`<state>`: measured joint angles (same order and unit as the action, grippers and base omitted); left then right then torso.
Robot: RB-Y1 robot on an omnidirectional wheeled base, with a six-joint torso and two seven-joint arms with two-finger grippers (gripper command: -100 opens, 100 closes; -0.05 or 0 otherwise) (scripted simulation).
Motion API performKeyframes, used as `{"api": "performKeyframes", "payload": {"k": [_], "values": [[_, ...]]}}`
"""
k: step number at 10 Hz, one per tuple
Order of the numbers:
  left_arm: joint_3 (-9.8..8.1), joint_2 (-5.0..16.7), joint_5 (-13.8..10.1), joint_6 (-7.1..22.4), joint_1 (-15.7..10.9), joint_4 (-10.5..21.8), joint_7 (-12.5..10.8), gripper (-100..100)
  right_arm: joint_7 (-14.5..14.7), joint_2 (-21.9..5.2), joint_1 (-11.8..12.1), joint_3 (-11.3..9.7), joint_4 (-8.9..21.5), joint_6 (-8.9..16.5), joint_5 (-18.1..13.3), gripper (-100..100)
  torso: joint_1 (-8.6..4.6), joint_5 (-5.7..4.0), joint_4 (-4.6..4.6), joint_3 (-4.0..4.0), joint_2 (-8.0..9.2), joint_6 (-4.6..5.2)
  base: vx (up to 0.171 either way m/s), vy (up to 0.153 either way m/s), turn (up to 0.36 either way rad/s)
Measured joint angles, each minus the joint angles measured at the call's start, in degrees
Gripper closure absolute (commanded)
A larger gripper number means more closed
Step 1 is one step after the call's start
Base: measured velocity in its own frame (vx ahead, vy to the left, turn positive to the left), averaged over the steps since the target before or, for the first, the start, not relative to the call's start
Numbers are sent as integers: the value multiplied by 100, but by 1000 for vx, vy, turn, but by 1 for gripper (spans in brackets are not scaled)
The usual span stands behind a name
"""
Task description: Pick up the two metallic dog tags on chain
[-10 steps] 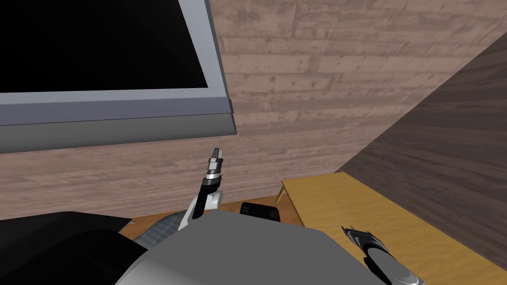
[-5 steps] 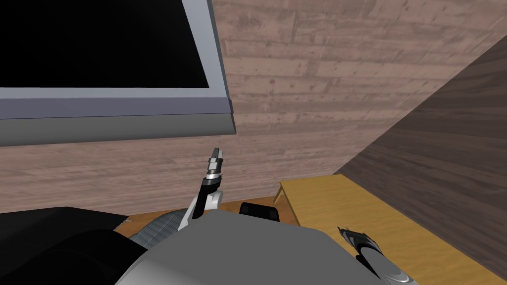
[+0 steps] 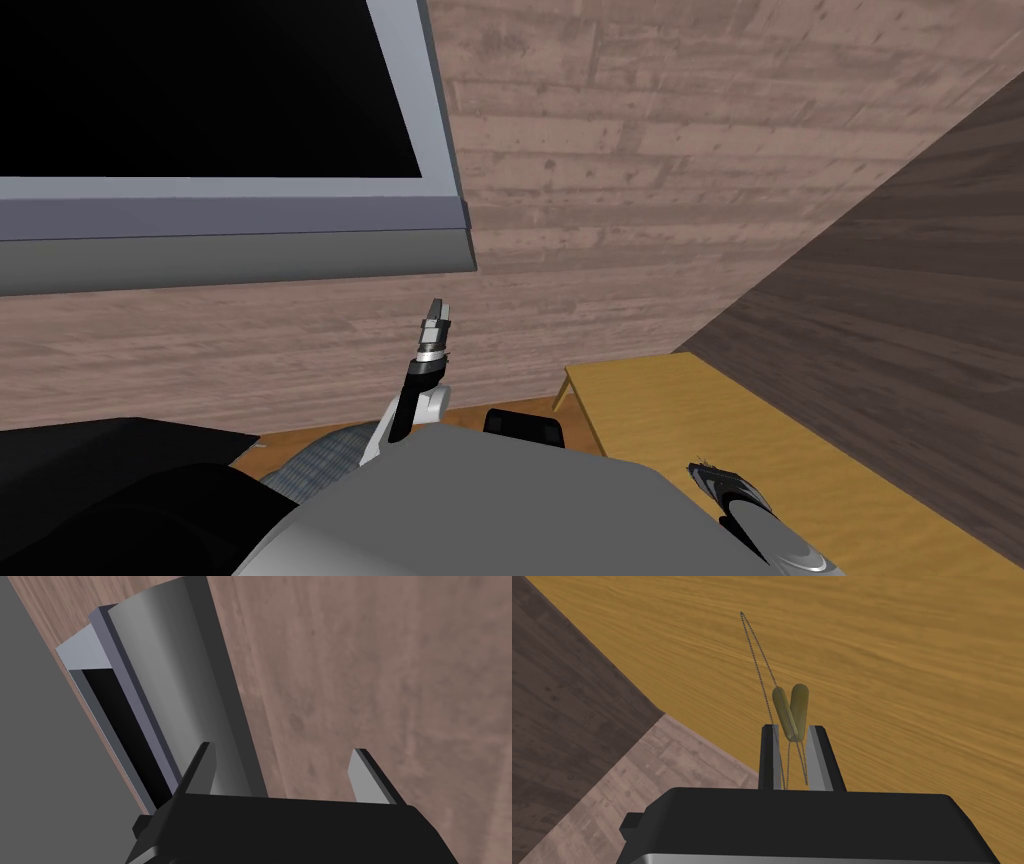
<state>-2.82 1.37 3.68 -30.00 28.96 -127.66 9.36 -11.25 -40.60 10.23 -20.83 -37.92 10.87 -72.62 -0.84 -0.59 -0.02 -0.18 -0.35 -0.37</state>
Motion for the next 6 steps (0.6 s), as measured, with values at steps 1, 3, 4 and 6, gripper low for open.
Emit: {"api": "performKeyframes", "payload": {"k": [1, 3, 4, 6], "values": [[0, 0, 0, 0, 0, 0, 0, 0, 3, -1, 1, -2, 1, -1, -2, 0, 0, 0, 2, 2, 2, 1, 0, 0, 0], [0, -1, 0, 0, 0, 0, 0, 0, -23, -109, 19, 11, -45, -54, -4, 100, 21, 6, 4, 4, 5, 4, -1, 104, -61], [1, -1, 0, 0, 0, 0, 0, 0, 124, -254, 82, 10, -180, -97, 240, 100, 49, 9, 5, 6, 8, 4, -15, 118, -26], [1, -1, 0, 0, 0, 0, 0, 0, -169, -327, 35, 64, -102, -216, -134, 100, 45, 10, 7, 11, 16, 5, -19, 75, -20]]}}
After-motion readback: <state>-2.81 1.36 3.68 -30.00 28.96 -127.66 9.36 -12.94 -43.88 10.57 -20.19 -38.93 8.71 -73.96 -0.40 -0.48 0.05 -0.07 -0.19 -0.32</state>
